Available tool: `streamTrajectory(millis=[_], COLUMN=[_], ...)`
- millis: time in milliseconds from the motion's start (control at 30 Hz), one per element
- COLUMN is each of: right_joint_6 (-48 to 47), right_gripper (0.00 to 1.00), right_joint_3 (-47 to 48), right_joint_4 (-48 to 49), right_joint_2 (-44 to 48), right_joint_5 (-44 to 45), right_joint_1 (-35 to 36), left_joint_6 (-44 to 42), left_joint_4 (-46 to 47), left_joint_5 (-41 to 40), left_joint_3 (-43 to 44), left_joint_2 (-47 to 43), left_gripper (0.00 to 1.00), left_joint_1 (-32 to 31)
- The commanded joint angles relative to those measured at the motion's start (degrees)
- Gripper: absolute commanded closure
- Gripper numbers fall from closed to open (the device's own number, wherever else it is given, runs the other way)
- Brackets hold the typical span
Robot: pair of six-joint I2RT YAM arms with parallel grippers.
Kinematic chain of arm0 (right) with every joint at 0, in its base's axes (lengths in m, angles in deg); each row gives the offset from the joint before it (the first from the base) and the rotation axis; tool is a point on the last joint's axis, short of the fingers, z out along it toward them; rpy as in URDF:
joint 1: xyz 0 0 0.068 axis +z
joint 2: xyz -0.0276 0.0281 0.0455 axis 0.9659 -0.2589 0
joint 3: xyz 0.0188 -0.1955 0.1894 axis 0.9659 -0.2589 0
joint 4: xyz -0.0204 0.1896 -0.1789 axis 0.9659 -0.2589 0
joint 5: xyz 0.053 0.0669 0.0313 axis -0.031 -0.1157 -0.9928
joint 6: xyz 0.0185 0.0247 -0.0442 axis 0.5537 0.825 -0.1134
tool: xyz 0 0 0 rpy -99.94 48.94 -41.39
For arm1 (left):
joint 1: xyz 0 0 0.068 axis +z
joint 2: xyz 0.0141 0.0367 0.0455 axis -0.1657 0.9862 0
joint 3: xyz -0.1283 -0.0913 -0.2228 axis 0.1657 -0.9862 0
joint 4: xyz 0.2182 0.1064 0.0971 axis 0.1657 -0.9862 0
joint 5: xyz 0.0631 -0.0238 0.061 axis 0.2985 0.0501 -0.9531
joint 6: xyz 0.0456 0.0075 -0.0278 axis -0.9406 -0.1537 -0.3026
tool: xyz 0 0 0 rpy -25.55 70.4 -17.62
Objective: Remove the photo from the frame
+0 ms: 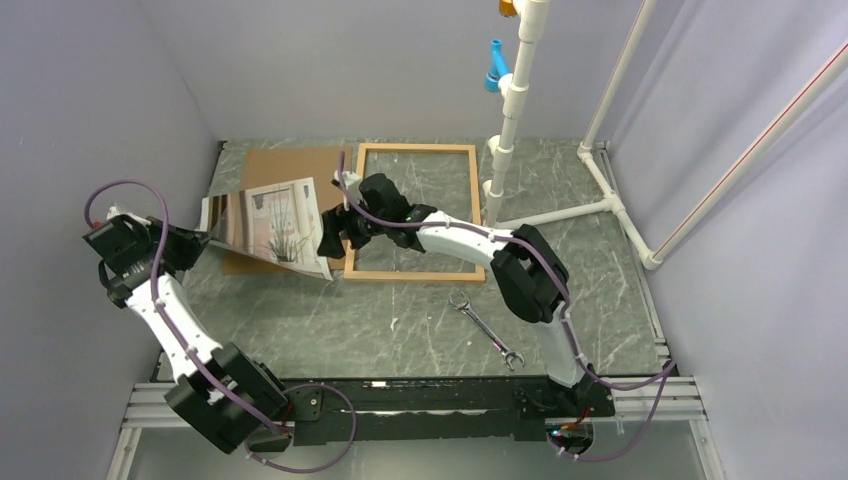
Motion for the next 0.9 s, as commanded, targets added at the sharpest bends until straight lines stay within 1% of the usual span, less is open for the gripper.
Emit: streamTrajectory(millis=[0, 67, 133, 200, 300, 367, 433, 533, 567, 667, 800, 867], right_joint_6=[-7.11, -15.02, -21.92, -27.50, -33.06, -33.49, -31.81, -29.31, -28.33, -25.56, -25.93, -25.50], right_gripper=[0.11, 0.10, 0.09, 0.09, 0.10, 0.10, 0.10, 0.10, 0.11, 0.17, 0.17, 0.18], right_joint_3=[-1.68, -1.43, -2.56, -3.64, -5.04, -7.75, -9.71, -9.19, -8.59, -6.53, -4.58, -3.51], right_joint_4=[1.36, -0.91, 0.31, 3.37, 6.08, 8.96, 10.51, 9.88, 9.82, 10.29, 11.10, 11.54], right_joint_2=[4.08, 5.09, 5.94, 6.25, 6.87, 8.77, 10.63, 11.69, 10.93, 7.84, 4.88, 3.89], right_joint_5=[4.91, 11.88, 17.42, 20.40, 23.43, 24.66, 23.31, 19.98, 18.52, 14.63, 12.46, 12.38], right_joint_1=[4.74, 8.52, 11.39, 13.18, 15.88, 17.02, 17.05, 17.12, 17.06, 17.37, 18.04, 18.29], left_joint_6=[-1.34, -1.44, -2.22, -3.00, -1.75, -1.21, -1.72, -2.90, -2.83, -2.91, -4.48, -4.26], left_joint_4=[-0.51, -0.75, -2.59, -4.28, -3.01, -2.30, -2.95, -4.68, -4.60, -5.28, -10.70, -11.50], left_joint_5=[1.44, 1.19, 1.10, 0.79, 1.29, 1.86, 2.59, 3.45, 4.06, 4.40, -0.57, -0.93], left_joint_3=[-0.55, -1.57, -1.34, -1.03, -3.25, -4.30, -4.20, -3.35, -3.28, -2.27, 1.03, 1.31], left_joint_2=[-6.59, -9.11, -10.68, -12.23, -14.90, -15.79, -15.95, -15.78, -16.02, -16.82, -17.25, -17.33], left_gripper=[1.00, 1.00, 1.00, 1.00, 1.00, 1.00, 1.00, 1.00, 1.00, 1.00, 1.00, 1.00], left_joint_1=[0.23, 0.23, 0.23, 0.23, 0.26, 0.23, 0.23, 0.23, 0.24, 0.28, 0.23, 0.25])
